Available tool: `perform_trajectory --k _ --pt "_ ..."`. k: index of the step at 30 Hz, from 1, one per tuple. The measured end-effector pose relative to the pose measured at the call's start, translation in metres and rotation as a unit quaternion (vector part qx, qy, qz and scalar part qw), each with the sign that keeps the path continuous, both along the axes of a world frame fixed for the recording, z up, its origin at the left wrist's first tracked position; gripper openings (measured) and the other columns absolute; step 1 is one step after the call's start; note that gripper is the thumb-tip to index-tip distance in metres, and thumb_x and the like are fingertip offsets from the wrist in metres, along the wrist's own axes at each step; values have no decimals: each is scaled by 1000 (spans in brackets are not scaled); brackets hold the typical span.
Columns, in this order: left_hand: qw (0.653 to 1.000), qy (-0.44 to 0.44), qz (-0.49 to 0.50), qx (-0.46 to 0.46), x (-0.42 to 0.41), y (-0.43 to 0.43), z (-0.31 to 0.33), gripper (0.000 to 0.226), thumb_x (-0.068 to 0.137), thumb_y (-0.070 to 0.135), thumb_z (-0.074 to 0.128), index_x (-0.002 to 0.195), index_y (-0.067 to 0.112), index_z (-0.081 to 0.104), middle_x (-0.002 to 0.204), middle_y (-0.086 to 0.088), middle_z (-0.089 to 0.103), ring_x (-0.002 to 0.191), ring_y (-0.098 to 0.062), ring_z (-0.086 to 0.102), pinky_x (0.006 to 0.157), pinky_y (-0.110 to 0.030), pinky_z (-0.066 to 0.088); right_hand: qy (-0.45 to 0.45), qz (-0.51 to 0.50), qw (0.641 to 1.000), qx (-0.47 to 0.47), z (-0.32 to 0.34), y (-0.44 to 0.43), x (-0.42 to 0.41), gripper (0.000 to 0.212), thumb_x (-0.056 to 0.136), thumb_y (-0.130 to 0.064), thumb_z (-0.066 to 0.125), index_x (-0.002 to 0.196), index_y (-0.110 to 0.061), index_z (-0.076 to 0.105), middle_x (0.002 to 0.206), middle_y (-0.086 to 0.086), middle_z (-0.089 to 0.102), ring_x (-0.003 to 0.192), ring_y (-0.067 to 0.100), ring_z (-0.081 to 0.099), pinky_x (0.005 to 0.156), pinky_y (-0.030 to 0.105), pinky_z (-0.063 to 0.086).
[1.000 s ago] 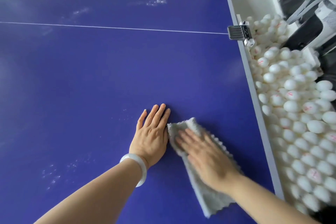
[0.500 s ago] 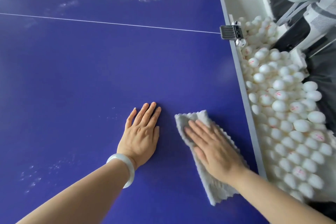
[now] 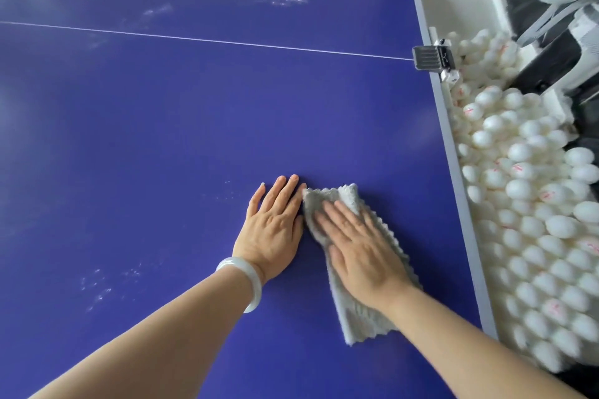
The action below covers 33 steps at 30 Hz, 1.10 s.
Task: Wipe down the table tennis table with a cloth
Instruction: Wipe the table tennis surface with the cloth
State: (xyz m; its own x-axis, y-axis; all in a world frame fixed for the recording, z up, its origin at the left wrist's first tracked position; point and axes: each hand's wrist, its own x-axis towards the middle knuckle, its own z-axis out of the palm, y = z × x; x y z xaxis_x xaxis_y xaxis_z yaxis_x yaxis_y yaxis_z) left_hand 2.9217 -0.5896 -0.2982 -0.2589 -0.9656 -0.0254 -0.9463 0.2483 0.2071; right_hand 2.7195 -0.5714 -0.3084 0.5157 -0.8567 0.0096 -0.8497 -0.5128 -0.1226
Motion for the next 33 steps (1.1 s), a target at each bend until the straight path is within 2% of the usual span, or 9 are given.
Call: perform_trajectory --k 5,9,14,17,22,24,29,31,33 --pt "999 -2 35 -29 16 26 10 51 101 29 29 140 5 51 149 -15 44 141 -32 39 117 -53 25 -2 -201 979 26 -3 -57 2 54 105 -29 27 158 -18 21 166 -1 13 154 17 6 125 42 -1" --pt "993 -36 115 -11 48 53 6 57 99 34 26 143 4 47 150 -16 43 141 -34 38 117 -52 22 -18 -292 956 17 -1 -49 34 56 105 -28 26 158 -13 18 166 6 14 154 21 7 125 46 1" --pt "991 6 135 -10 51 50 1 55 99 31 23 147 10 44 153 -13 39 144 -31 32 119 -50 19 -25 -19 999 15 -2 49 91 57 98 -31 32 153 -14 36 162 5 27 152 22 19 123 46 12" --pt "990 4 138 -12 52 50 -1 56 98 30 23 148 13 41 154 -11 38 145 -29 31 120 -49 18 12 62 998 26 3 -3 51 56 102 -34 28 156 -20 27 165 0 19 153 16 10 124 43 8" --pt "990 -1 143 -8 51 50 -3 58 97 32 21 150 14 39 155 -9 36 146 -28 27 122 -46 12 30 -252 966 46 11 -118 28 57 105 -32 22 159 -15 13 167 6 6 154 21 1 124 46 0" --pt "989 -1 146 -7 52 51 -2 58 97 32 21 150 14 39 155 -9 36 146 -28 28 122 -46 13 11 -287 956 54 11 -100 57 59 104 -32 20 159 -15 8 167 7 2 154 25 -1 123 51 -1" --pt "990 12 143 -3 52 50 1 56 98 29 22 150 14 37 156 -11 33 147 -29 25 122 -44 7 -2 10 999 35 2 65 90 60 101 -37 28 157 -14 25 166 6 16 154 27 9 120 55 15" --pt "990 11 140 -2 51 50 0 56 98 28 22 151 14 37 157 -10 32 148 -29 24 122 -44 7 9 107 993 50 4 63 61 59 99 -38 33 155 -16 32 164 3 22 153 23 15 119 52 21" --pt "990 11 142 -5 51 50 0 57 98 29 21 150 14 38 156 -10 34 147 -29 26 122 -45 10 15 77 997 25 6 18 31 58 98 -35 34 152 -16 38 162 3 29 151 21 22 117 52 26"
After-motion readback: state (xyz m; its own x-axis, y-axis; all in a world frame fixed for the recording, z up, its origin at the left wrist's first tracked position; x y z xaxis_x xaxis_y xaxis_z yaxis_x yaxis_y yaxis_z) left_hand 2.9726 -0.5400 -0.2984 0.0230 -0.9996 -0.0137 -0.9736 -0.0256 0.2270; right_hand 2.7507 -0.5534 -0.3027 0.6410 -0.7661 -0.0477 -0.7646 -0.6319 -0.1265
